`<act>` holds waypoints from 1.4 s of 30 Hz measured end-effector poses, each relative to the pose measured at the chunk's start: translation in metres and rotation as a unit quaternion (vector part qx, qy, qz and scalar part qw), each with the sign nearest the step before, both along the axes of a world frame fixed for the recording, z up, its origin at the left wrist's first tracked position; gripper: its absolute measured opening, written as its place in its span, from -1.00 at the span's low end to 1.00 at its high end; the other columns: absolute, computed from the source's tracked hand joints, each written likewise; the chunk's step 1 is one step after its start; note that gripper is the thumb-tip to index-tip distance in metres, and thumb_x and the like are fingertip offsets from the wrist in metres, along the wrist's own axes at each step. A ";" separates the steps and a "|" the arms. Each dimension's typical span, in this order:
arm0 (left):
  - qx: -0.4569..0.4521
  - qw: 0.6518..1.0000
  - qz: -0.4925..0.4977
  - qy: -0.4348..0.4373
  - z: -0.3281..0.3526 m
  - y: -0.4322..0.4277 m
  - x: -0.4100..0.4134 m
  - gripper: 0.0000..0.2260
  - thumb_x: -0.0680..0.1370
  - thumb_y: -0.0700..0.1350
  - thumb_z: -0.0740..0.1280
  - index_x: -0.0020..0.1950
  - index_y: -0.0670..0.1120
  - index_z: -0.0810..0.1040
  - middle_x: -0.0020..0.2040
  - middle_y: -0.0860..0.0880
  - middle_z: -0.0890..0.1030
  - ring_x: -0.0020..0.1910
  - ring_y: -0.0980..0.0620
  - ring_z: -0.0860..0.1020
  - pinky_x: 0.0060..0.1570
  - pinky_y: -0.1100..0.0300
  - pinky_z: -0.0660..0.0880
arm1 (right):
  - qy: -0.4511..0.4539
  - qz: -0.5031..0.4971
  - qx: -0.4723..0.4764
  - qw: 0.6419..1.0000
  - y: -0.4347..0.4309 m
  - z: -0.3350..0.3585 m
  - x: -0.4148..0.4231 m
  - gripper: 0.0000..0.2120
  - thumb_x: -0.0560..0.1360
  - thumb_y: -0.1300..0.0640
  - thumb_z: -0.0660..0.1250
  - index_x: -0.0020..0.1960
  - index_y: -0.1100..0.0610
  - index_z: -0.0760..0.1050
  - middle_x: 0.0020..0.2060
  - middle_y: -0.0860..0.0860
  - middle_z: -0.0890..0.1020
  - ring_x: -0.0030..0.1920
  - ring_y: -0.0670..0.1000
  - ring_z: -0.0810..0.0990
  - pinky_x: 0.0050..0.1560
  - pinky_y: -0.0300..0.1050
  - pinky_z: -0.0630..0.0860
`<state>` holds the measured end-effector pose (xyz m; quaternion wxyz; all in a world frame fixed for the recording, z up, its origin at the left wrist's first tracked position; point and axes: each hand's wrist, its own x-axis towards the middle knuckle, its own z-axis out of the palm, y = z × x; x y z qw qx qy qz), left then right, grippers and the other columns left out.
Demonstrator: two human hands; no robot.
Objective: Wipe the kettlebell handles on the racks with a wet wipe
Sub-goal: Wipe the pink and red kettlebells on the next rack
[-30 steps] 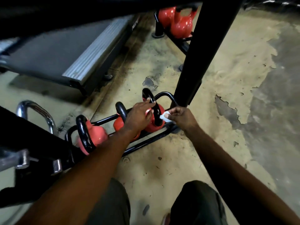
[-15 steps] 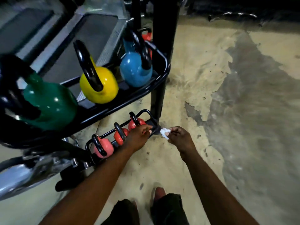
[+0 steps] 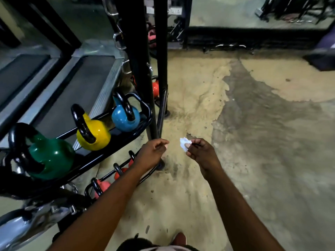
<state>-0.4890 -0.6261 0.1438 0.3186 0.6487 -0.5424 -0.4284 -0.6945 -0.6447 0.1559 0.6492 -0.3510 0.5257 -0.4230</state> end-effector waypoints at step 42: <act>-0.046 0.990 0.126 0.040 -0.013 -0.787 -0.197 -0.80 0.48 0.11 0.35 -0.01 0.07 0.67 -0.15 0.15 0.68 -0.21 0.24 0.54 -0.06 0.19 0.47 | 0.023 0.065 -0.003 0.998 -0.781 0.012 -0.204 -0.96 0.52 0.23 0.41 -0.07 0.12 0.57 -0.17 0.01 0.69 -0.12 -0.01 0.63 -0.03 -0.07 0.54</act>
